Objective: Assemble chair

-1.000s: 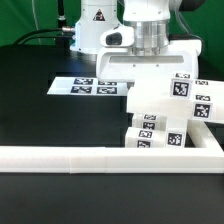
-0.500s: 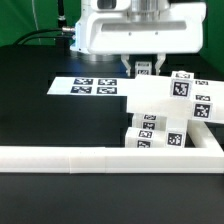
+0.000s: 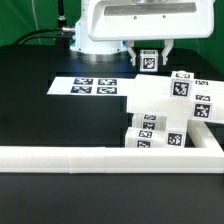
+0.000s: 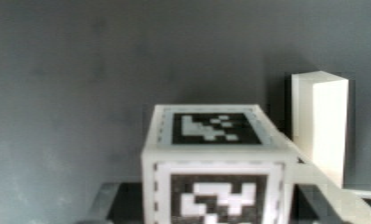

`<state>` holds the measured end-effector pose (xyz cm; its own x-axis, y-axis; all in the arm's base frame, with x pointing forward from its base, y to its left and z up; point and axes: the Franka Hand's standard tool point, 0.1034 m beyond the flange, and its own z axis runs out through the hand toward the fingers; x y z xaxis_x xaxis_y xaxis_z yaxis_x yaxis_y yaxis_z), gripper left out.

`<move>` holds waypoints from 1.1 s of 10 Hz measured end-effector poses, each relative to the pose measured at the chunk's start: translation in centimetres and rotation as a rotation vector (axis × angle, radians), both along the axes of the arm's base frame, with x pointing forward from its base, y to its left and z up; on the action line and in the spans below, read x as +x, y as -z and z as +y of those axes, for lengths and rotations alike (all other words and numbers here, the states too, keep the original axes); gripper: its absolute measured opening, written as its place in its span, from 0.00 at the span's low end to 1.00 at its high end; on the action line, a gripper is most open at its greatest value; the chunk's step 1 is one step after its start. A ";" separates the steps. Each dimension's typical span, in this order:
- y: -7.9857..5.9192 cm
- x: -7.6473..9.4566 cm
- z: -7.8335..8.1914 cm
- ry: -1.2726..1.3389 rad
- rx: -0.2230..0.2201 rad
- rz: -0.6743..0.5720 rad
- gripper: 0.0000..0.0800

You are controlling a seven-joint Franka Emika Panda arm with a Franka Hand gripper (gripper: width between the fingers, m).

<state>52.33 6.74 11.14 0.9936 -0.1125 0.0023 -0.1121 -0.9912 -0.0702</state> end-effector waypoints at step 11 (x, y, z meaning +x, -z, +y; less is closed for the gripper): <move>-1.8 6.1 4.4 -0.066 -0.001 -0.034 0.36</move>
Offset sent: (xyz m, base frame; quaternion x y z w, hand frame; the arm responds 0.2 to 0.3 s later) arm 0.0530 0.0358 0.0172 -0.0272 -0.0311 -0.0259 0.9988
